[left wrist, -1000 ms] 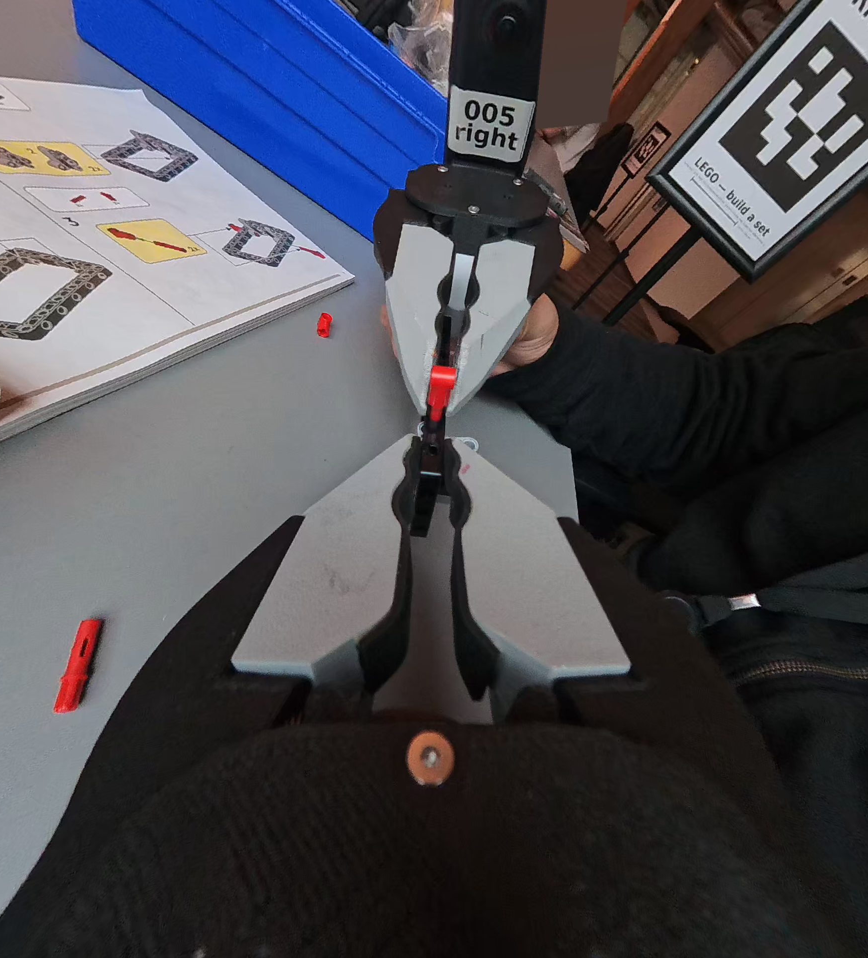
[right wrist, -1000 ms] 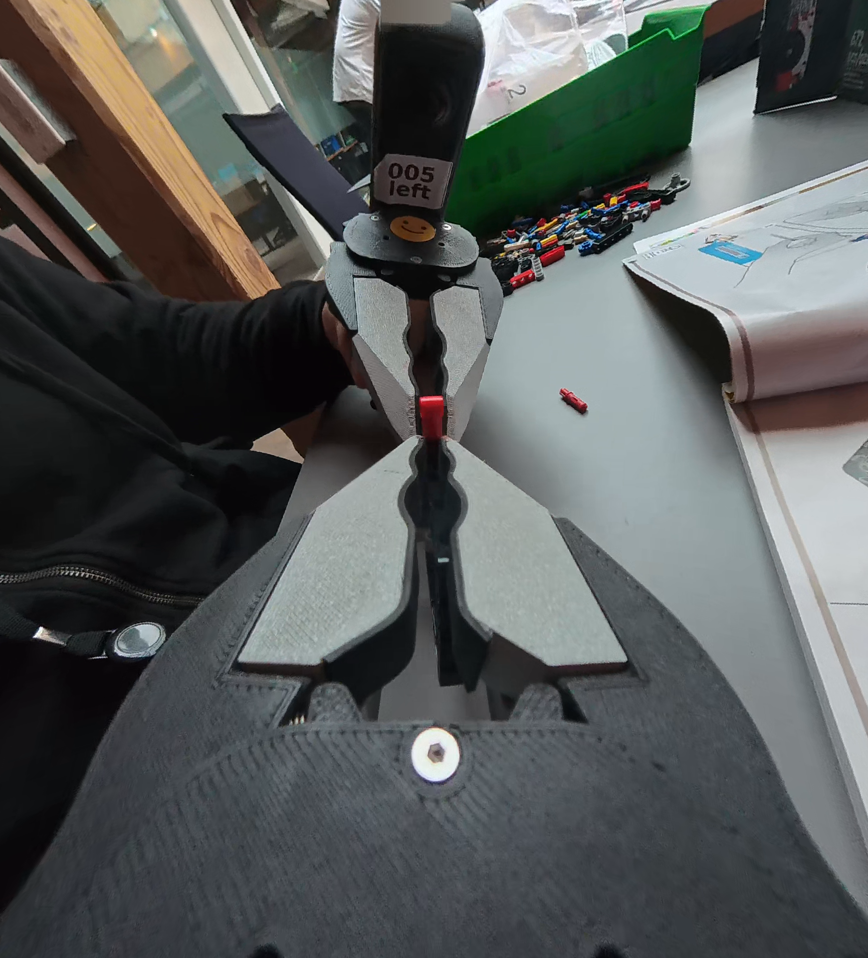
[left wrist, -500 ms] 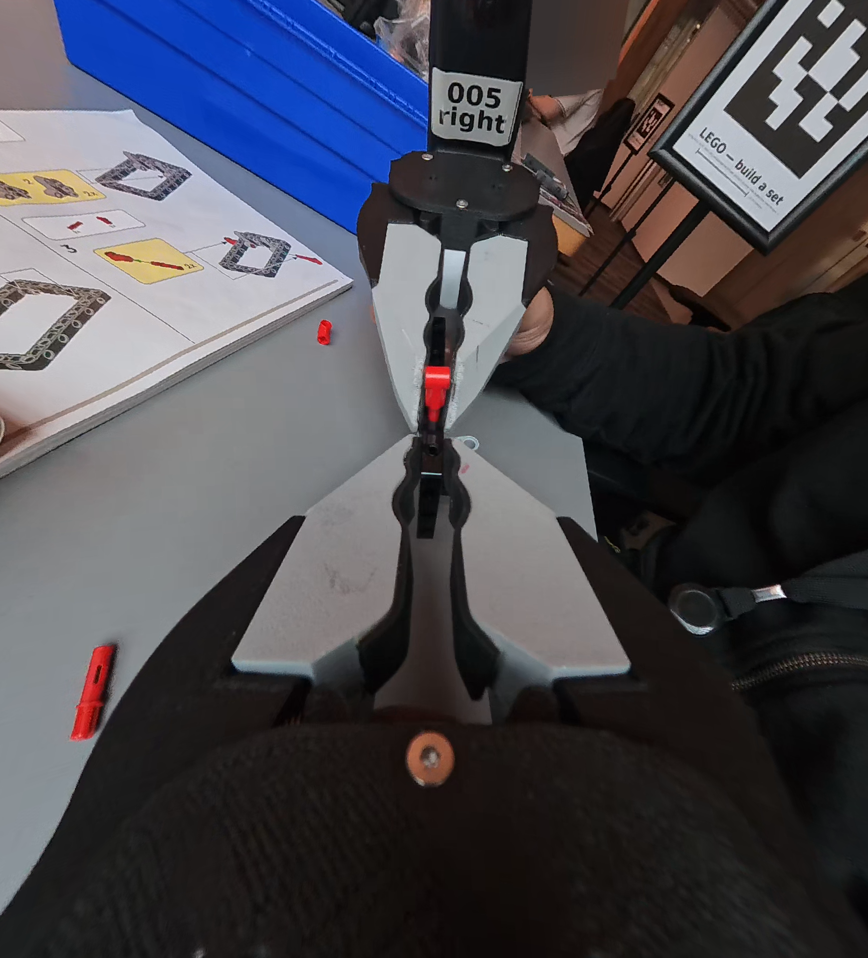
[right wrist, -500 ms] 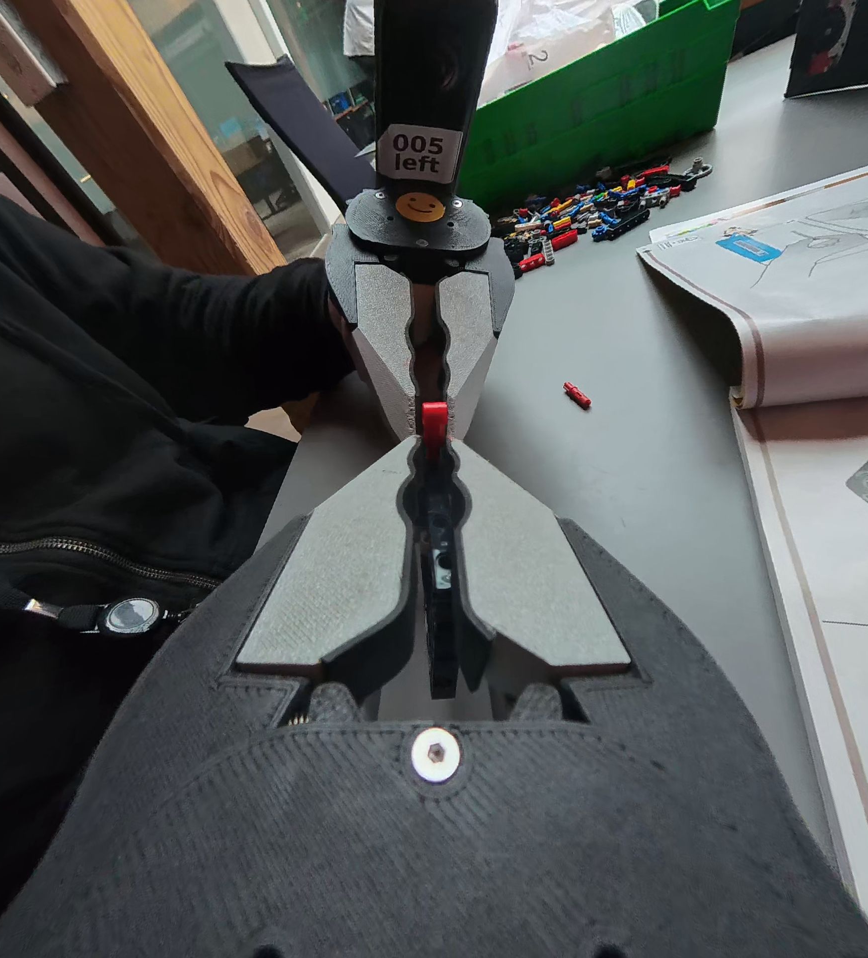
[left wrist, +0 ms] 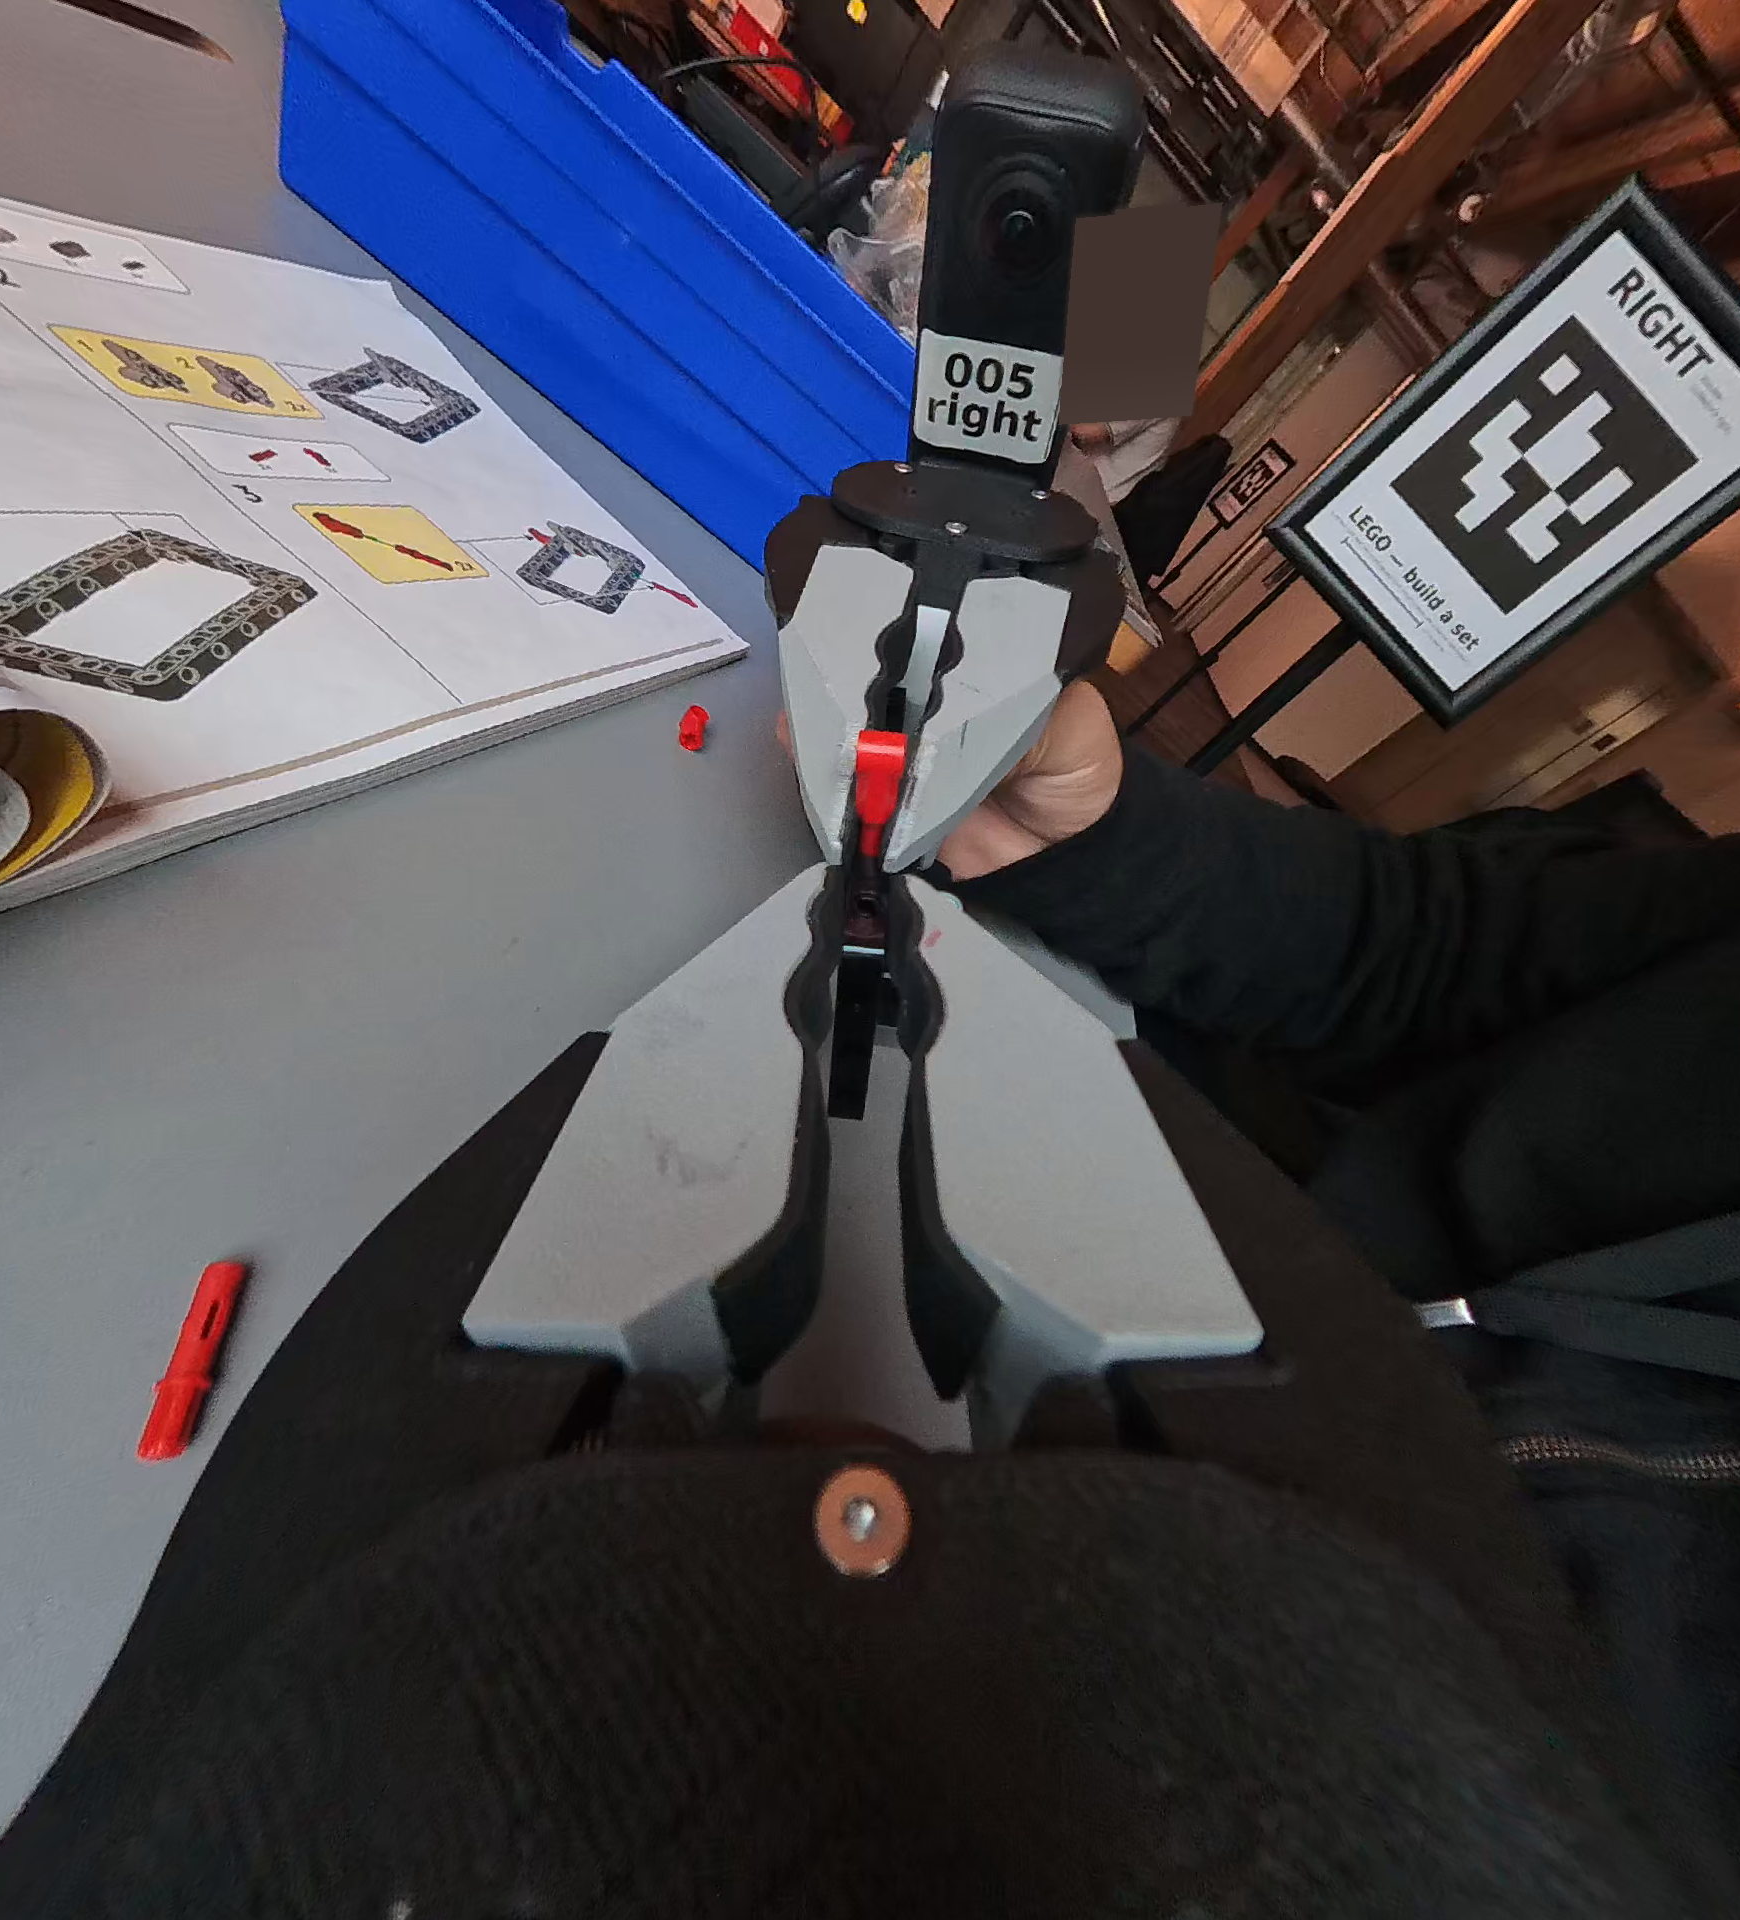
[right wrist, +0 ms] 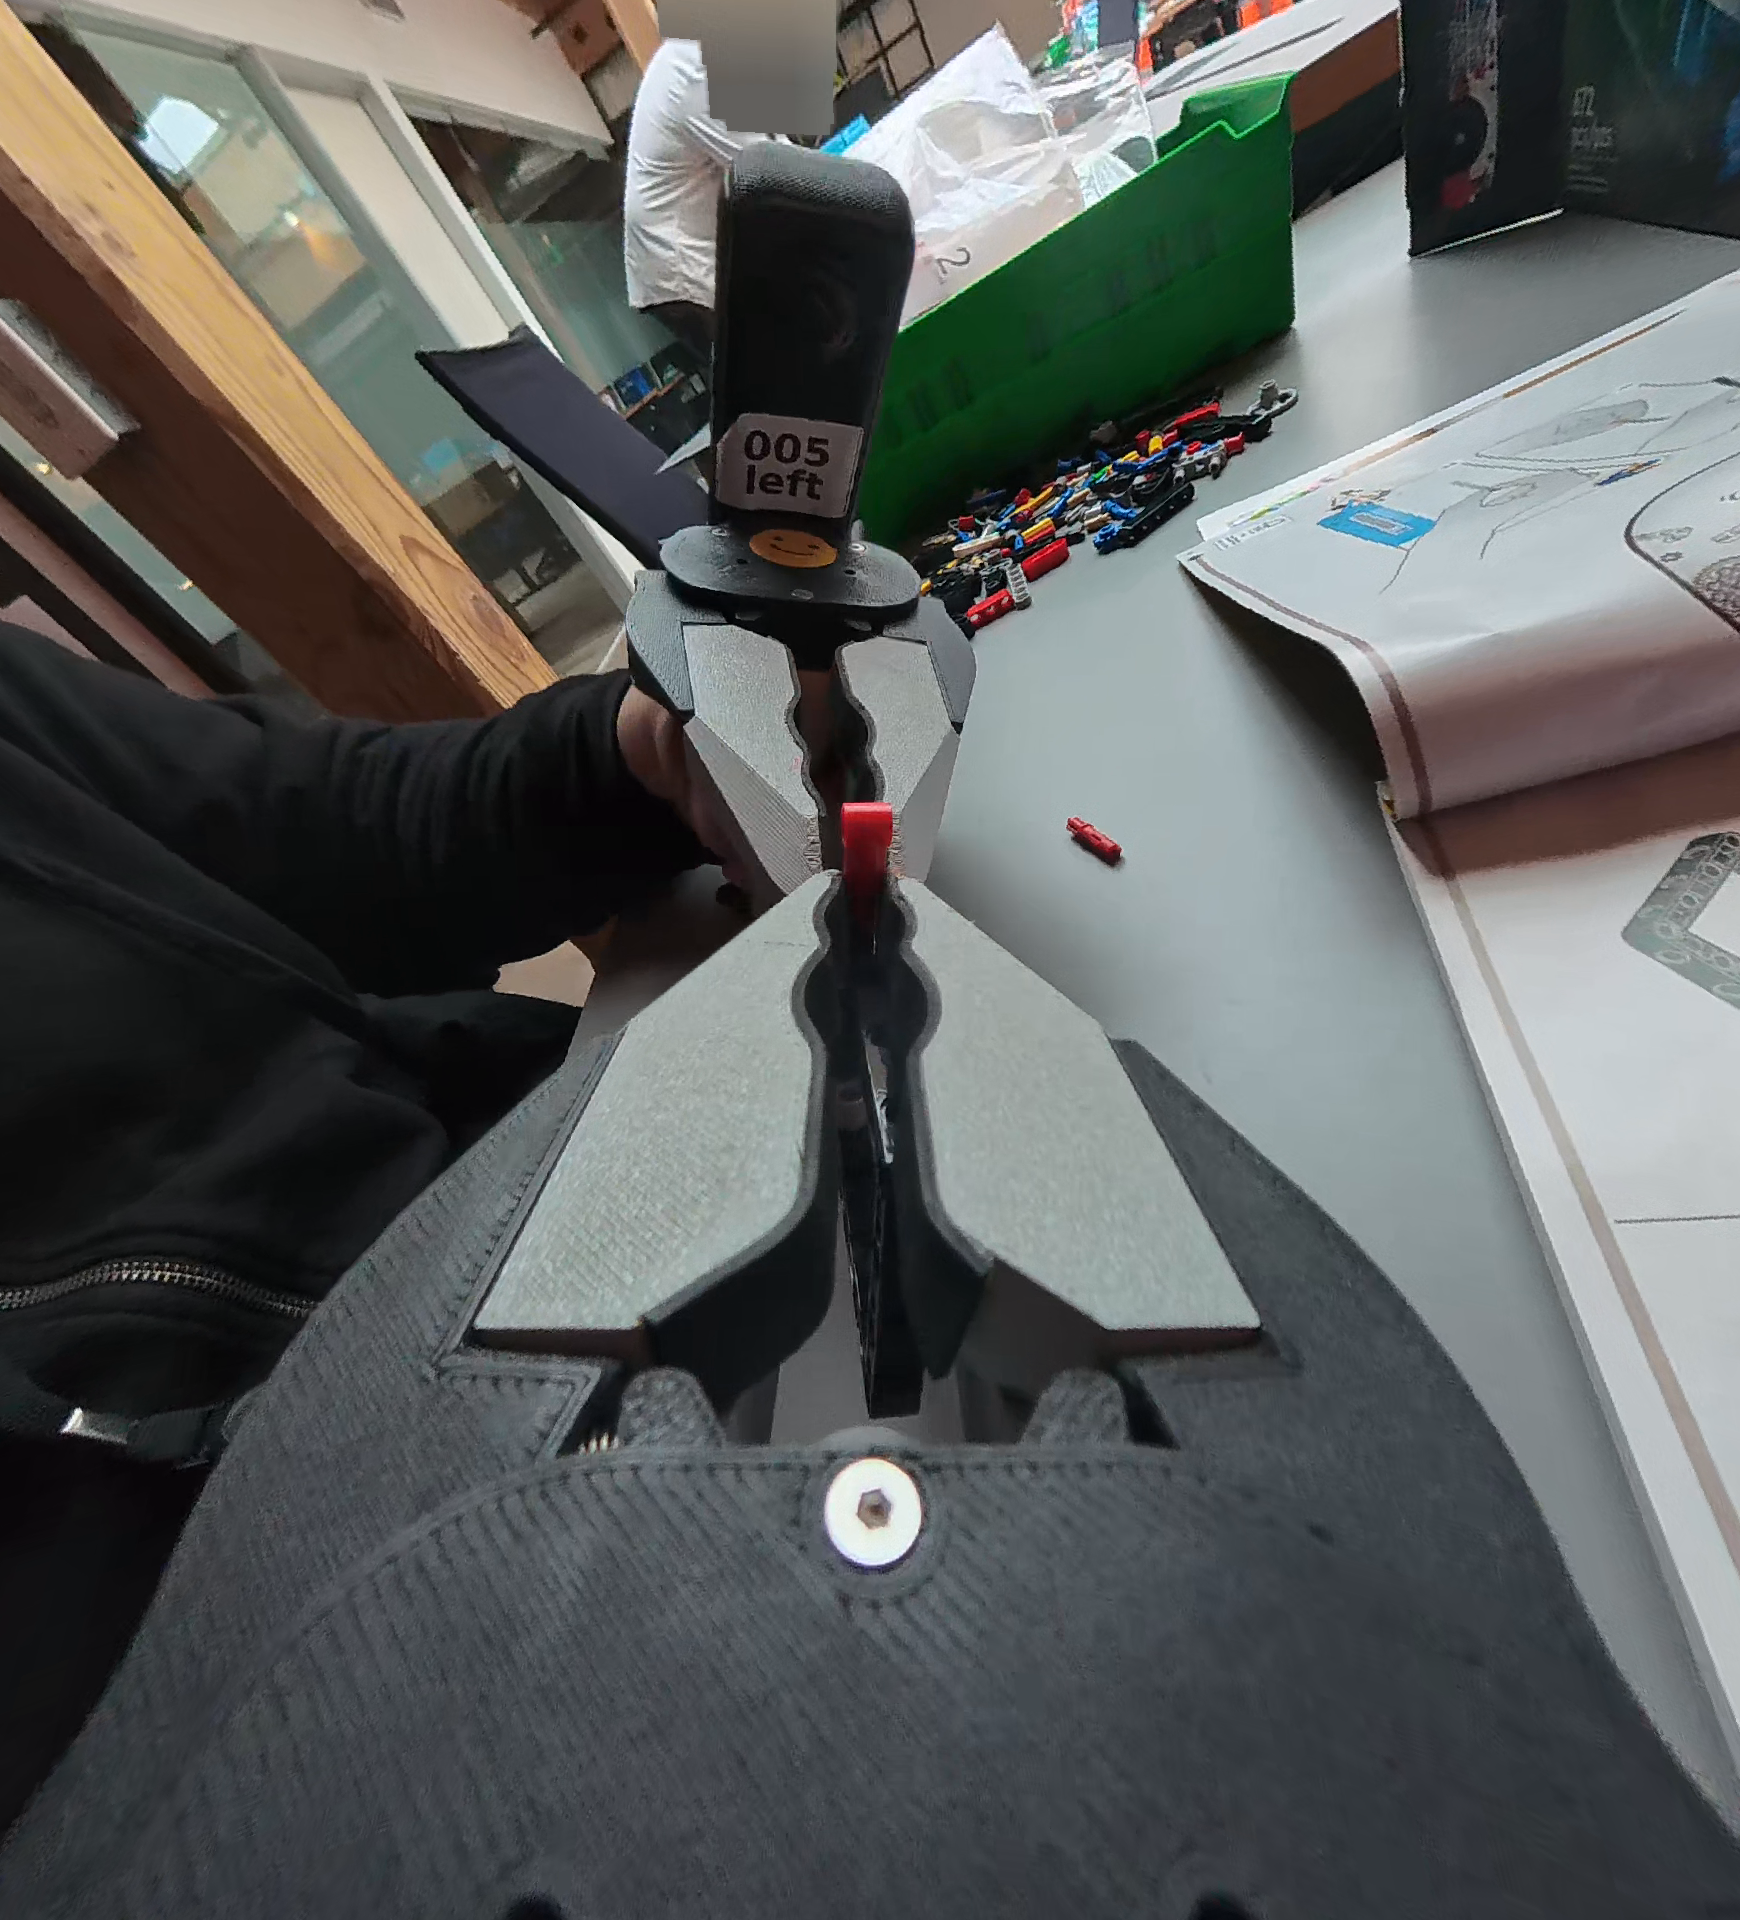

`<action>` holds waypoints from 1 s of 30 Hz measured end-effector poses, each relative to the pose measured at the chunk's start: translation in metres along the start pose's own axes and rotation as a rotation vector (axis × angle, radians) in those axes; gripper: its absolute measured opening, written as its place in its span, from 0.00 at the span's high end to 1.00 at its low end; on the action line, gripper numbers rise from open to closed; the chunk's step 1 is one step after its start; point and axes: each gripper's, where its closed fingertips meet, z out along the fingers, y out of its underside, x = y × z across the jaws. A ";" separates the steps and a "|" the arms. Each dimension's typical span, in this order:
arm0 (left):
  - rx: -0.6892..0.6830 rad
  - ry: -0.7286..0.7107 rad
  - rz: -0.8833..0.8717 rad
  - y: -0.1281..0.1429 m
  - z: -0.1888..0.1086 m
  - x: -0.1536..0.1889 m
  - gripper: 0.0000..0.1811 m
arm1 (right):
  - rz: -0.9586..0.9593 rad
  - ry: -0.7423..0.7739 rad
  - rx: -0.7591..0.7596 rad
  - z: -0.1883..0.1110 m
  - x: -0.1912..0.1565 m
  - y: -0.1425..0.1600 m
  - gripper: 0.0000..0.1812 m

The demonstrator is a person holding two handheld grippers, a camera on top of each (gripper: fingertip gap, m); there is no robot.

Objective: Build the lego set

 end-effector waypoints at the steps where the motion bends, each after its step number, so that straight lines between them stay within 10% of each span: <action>1: 0.003 0.000 -0.004 0.000 0.000 0.000 0.96 | 0.006 0.001 0.003 0.000 0.001 -0.001 1.00; 21: -0.008 0.020 -0.065 0.000 0.000 -0.004 0.97 | 0.084 -0.041 -0.013 0.001 0.005 0.001 0.99; 25: -0.008 0.076 -0.036 -0.002 -0.001 0.003 0.97 | -0.012 -0.022 -0.099 -0.010 0.003 0.009 0.79; 30: -0.014 0.095 0.015 -0.002 -0.001 0.008 0.97 | -0.047 -0.130 -0.158 -0.016 -0.012 0.021 0.81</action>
